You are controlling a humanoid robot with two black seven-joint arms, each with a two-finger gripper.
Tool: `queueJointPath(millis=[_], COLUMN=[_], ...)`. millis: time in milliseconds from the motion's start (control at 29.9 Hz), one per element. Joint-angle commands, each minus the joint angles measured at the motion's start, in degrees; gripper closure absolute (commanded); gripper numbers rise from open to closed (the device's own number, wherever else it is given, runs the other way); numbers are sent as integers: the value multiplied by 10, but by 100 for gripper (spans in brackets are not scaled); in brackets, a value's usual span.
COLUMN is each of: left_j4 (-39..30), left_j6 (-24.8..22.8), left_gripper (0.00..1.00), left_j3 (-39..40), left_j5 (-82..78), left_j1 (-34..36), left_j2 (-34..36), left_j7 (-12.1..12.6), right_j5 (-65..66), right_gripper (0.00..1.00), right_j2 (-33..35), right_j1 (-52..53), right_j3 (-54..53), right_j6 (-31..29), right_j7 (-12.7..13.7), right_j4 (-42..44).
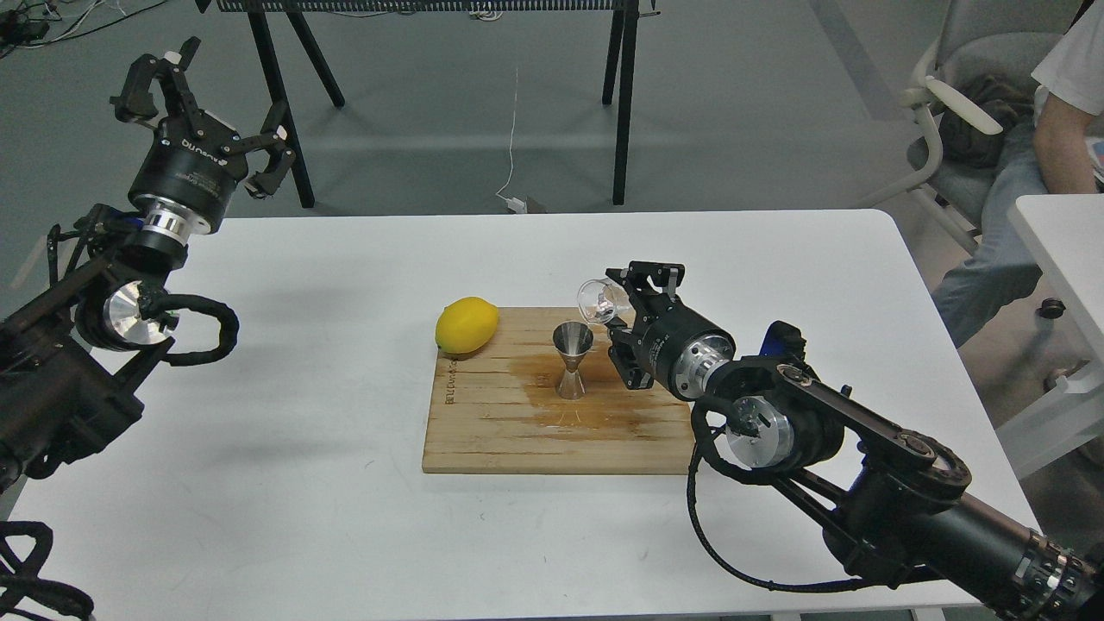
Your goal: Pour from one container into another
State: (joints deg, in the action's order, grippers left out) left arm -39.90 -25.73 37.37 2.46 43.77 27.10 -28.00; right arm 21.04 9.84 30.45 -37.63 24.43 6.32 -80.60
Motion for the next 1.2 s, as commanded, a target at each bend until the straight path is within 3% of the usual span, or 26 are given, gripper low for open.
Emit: queueJointPath(millis=[0, 1170], left_j4=[0, 0], left_j6=[0, 0], left_gripper=[0, 0], left_j3=[0, 1], left_j5=[0, 0], left_j1=[0, -7], left_j2=[2, 3], left_j7=[0, 0], right_j5=[27, 174], right_gripper=[69, 68], right_j2=[0, 1], right_j1=[6, 36], right_j3=[1, 90], right_j6=[0, 24], right_j7=[-1, -5], right_j4=[-3, 5])
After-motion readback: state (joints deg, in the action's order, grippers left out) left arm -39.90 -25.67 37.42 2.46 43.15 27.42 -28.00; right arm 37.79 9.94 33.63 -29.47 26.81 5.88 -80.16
